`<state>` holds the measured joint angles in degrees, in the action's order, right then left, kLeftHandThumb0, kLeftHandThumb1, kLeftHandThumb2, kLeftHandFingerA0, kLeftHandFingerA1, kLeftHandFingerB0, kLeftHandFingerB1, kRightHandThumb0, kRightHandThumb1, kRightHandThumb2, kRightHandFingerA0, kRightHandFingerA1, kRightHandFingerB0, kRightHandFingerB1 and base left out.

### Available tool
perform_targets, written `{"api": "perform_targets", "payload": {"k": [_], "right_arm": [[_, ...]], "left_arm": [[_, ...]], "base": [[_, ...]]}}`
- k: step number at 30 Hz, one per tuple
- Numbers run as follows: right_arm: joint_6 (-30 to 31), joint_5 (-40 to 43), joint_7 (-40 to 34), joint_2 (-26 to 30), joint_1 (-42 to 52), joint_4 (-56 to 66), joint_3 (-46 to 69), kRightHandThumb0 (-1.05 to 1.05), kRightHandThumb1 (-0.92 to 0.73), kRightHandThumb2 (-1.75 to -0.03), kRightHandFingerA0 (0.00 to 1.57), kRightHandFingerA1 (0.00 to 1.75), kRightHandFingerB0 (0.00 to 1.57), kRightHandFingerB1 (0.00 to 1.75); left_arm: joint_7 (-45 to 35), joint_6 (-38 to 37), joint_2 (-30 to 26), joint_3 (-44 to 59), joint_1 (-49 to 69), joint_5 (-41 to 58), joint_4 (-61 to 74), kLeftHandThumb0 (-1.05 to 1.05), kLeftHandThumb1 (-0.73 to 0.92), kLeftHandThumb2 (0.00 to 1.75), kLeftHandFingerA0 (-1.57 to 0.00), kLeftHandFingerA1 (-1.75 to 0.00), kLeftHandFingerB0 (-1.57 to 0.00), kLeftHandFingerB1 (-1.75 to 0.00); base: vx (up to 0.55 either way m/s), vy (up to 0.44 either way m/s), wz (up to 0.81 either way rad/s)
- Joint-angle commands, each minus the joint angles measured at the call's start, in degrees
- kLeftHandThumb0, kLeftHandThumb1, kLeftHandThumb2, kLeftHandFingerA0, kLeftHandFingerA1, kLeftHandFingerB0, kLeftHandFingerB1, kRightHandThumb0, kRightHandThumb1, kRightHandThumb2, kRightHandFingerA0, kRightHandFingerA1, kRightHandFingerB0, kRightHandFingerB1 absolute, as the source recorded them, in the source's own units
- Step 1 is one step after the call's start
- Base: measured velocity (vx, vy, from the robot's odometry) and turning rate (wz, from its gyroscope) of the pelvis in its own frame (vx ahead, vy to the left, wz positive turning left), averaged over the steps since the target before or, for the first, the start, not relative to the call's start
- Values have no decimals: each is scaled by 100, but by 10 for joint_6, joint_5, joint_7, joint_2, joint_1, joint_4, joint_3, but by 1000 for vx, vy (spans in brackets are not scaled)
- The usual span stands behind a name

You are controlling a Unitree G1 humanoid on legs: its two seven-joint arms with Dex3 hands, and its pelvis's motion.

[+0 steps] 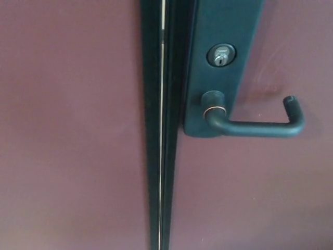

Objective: The robot walks towards the door handle and put its right hand on it and twist the handle

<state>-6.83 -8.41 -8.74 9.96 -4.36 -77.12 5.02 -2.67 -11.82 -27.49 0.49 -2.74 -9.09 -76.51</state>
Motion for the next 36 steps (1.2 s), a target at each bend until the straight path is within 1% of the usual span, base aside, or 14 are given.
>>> {"api": "perform_targets", "payload": {"k": [1,8,10,12,16,17,22,23,24,27,31,32,35,36], "right_arm": [[7,-5,-6,-4,-4,-1,-5,-31,-68,-60,68,47,57,42],[-2,15,1,-3,-9,2,15,-32,-68,-60,68,48,57,42],[-27,33,-10,-7,-11,8,37,-33,-68,-60,65,47,56,42],[-31,32,-10,-6,-8,9,43,-33,-68,-60,65,47,56,42],[-66,62,-13,-18,-8,23,86,-36,-67,-60,57,44,53,40],[-94,86,-1,-19,-7,35,112,-39,-65,-60,53,43,51,39],[-146,125,27,-20,7,84,166,-39,-65,-59,53,42,48,38],[-175,158,52,-32,38,163,187,-37,-66,-60,46,43,43,37],[-186,172,63,-38,52,199,197,-37,-66,-60,46,43,43,37],[-180,184,78,-48,95,293,206,-38,-65,-61,44,42,41,36],[-159,183,80,-56,109,330,208,-38,-65,-61,44,42,41,36],[-140,180,92,-39,185,503,202,-47,-65,-59,41,39,38,35],[-124,181,93,-40,201,541,201,-47,-65,-59,41,39,38,35],[-113,192,98,-29,224,637,207,-53,-64,-59,41,38,36,34]], "left_arm": [[-7,2,-2,6,0,0,0,-32,61,59,-70,-48,-53,-41],[-7,-1,-2,7,3,-2,1,-32,61,59,-71,-49,-54,-41],[-9,-4,-2,8,5,-1,2,-32,61,59,-71,-49,-54,-41],[-9,-5,-1,8,8,-1,2,-32,61,59,-71,-49,-54,-41],[-11,-8,-1,7,11,-2,3,-32,61,59,-71,-49,-54,-41],[-11,-9,-3,3,10,-6,5,-32,61,59,-71,-49,-54,-41],[-7,-10,-5,-1,8,-9,4,-32,61,58,-68,-47,-54,-41],[-10,-10,-6,0,7,-7,4,-32,61,58,-67,-47,-54,-41],[-11,-11,-6,0,7,-6,4,-32,61,58,-67,-47,-54,-41],[-13,-10,-5,3,6,-4,3,-32,61,58,-67,-47,-53,-41],[-13,-10,-5,3,6,-4,3,-32,61,58,-67,-47,-53,-41],[-13,-7,-5,6,5,-1,3,-32,61,58,-68,-47,-53,-41],[-13,-7,-6,6,5,-1,3,-32,61,58,-68,-47,-53,-41],[-15,-5,-6,8,4,1,4,-32,60,58,-65,-47,-51,-40]], "base": [[0,0,0],[0,0,0],[0,0,0],[0,0,0],[0,0,0],[0,0,0],[0,0,0],[0,0,0],[0,0,0],[0,0,0],[0,0,0],[0,0,0],[0,0,0],[0,0,0]]}}
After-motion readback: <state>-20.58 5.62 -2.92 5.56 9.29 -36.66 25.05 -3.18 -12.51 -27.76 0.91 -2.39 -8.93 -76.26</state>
